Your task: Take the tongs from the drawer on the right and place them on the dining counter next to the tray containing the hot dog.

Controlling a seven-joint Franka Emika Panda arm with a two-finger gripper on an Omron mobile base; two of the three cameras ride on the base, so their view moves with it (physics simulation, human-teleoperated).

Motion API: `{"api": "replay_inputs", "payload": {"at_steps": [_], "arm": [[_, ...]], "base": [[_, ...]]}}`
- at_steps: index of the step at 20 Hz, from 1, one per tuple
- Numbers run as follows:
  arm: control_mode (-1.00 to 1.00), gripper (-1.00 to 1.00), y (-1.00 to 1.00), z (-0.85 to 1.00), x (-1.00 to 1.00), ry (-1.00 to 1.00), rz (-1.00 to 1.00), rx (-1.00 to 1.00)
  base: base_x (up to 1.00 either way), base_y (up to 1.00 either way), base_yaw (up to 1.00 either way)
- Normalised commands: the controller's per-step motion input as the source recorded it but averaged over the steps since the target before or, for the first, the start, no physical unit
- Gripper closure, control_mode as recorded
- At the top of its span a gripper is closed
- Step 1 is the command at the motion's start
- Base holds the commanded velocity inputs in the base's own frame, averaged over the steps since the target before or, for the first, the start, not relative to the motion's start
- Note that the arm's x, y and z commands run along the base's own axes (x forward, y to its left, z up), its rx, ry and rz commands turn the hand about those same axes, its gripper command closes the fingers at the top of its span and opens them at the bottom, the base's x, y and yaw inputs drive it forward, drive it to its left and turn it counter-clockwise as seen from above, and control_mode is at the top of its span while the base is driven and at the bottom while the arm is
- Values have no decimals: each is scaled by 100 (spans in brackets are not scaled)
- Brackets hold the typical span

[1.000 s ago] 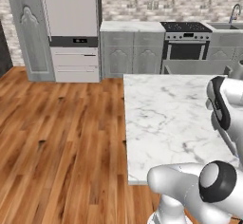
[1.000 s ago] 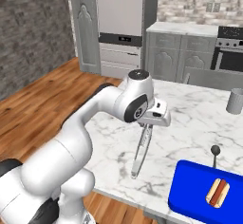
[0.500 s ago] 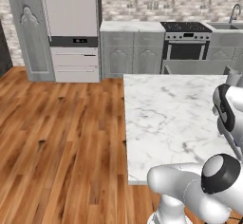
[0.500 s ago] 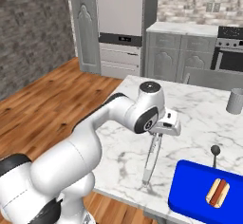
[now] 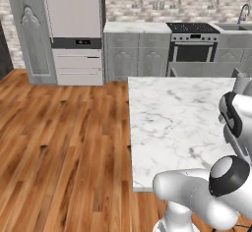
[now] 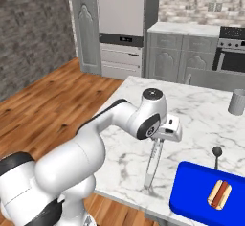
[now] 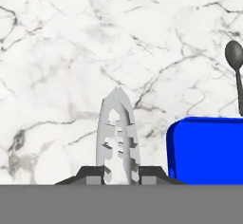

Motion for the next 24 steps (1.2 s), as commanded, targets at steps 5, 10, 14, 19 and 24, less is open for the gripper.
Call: {"api": "replay_inputs", "payload": {"at_steps": [5, 10, 14, 19, 24], "arm": [[-100, 100, 0, -28, 11, 0, 0, 0], [-100, 100, -1, -28, 8, 0, 0, 0], [-100, 100, -2, -28, 11, 0, 0, 0], [-100, 100, -14, -24, 5, 0, 0, 0], [-100, 100, -19, -21, 5, 0, 0, 0]], "base": [[0, 0, 0], [0, 0, 0], [0, 0, 0], [0, 0, 0], [0, 0, 0]]}}
